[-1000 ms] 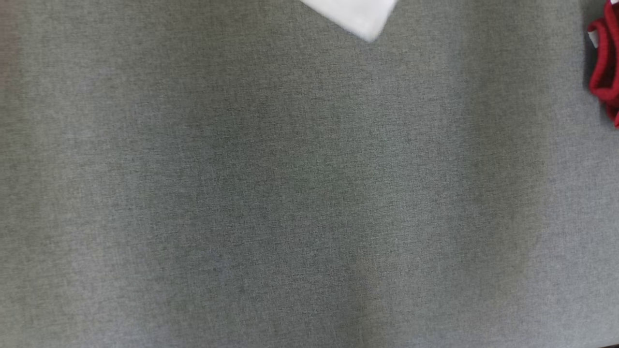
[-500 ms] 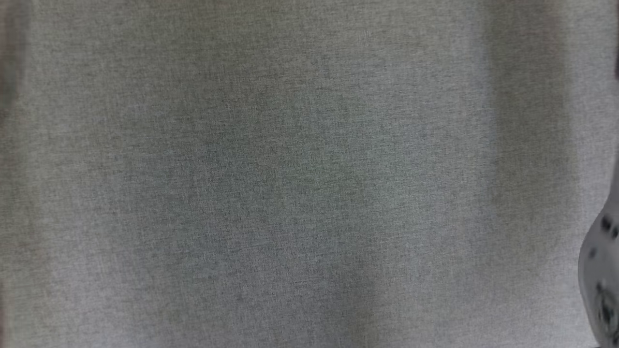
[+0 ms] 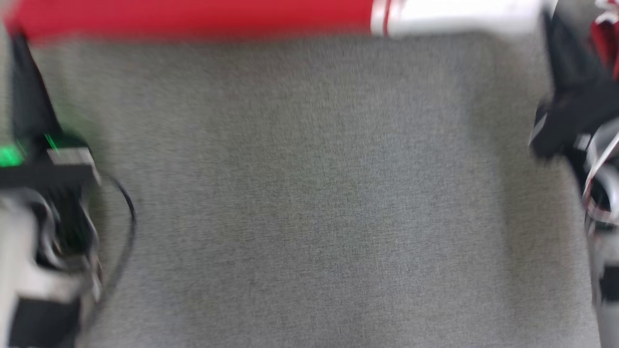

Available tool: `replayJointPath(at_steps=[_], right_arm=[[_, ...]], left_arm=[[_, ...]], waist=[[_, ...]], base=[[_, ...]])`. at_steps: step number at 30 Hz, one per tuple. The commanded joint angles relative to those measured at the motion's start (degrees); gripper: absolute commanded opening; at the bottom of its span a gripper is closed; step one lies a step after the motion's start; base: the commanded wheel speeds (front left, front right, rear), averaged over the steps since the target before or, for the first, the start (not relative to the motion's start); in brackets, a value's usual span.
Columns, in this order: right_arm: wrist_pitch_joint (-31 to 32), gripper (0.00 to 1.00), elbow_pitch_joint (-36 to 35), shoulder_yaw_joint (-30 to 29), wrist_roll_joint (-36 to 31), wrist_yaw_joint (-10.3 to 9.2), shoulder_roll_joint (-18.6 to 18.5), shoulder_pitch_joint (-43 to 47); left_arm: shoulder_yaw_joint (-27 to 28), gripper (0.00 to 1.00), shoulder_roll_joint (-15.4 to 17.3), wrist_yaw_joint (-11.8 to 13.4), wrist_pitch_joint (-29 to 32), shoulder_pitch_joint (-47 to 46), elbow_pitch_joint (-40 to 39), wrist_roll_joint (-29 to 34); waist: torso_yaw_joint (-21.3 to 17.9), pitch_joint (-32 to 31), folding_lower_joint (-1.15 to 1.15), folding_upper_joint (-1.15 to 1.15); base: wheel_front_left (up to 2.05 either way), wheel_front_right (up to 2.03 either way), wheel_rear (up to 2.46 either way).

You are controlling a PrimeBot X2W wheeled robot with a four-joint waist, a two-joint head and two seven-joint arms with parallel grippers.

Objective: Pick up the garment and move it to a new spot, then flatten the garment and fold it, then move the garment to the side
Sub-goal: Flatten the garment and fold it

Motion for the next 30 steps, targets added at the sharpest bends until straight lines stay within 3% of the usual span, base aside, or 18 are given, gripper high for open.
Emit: replayJointPath(at_steps=[1, 6, 14, 22, 30], right_arm=[[1.74, 0.00, -0.83, -0.58, 0.80, -0.15, -0.57, 4.44], [7.54, 0.00, -2.31, -0.77, 4.14, -0.15, 0.07, 15.95], [15.16, 0.00, -3.91, -1.77, 5.03, -0.15, 1.33, 27.48], [24.69, 0.00, -7.35, -3.51, 6.51, -0.15, 3.34, 37.89], [31.66, 0.00, -11.62, -5.10, 8.76, -0.15, 5.12, 44.47]], left_arm=[[-0.40, 0.00, -2.19, 1.35, 0.92, 8.54, 1.52, -2.07], [-1.85, 0.00, -3.73, 2.81, 2.12, 20.30, 0.51, -3.11], [-4.73, 0.00, -3.78, 4.27, 8.16, 30.83, -2.24, -5.06], [-5.88, 0.00, -2.49, 6.82, 13.03, 40.53, -8.42, -7.25], [-5.75, 0.00, 0.17, 10.00, 14.55, 45.57, -12.15, -5.42]], waist=[[2.89, -7.61, 0.02, 0.01], [3.96, -13.54, 0.02, 0.01], [5.19, -20.40, 0.02, 0.01], [6.05, -25.06, 0.02, 0.01], [6.24, -26.69, 0.02, 0.01]], base=[[0.00, 0.00, 0.00], [0.00, 0.00, 0.00], [0.00, 0.00, 0.00], [0.00, 0.00, 0.00], [0.00, 0.00, 0.00]])
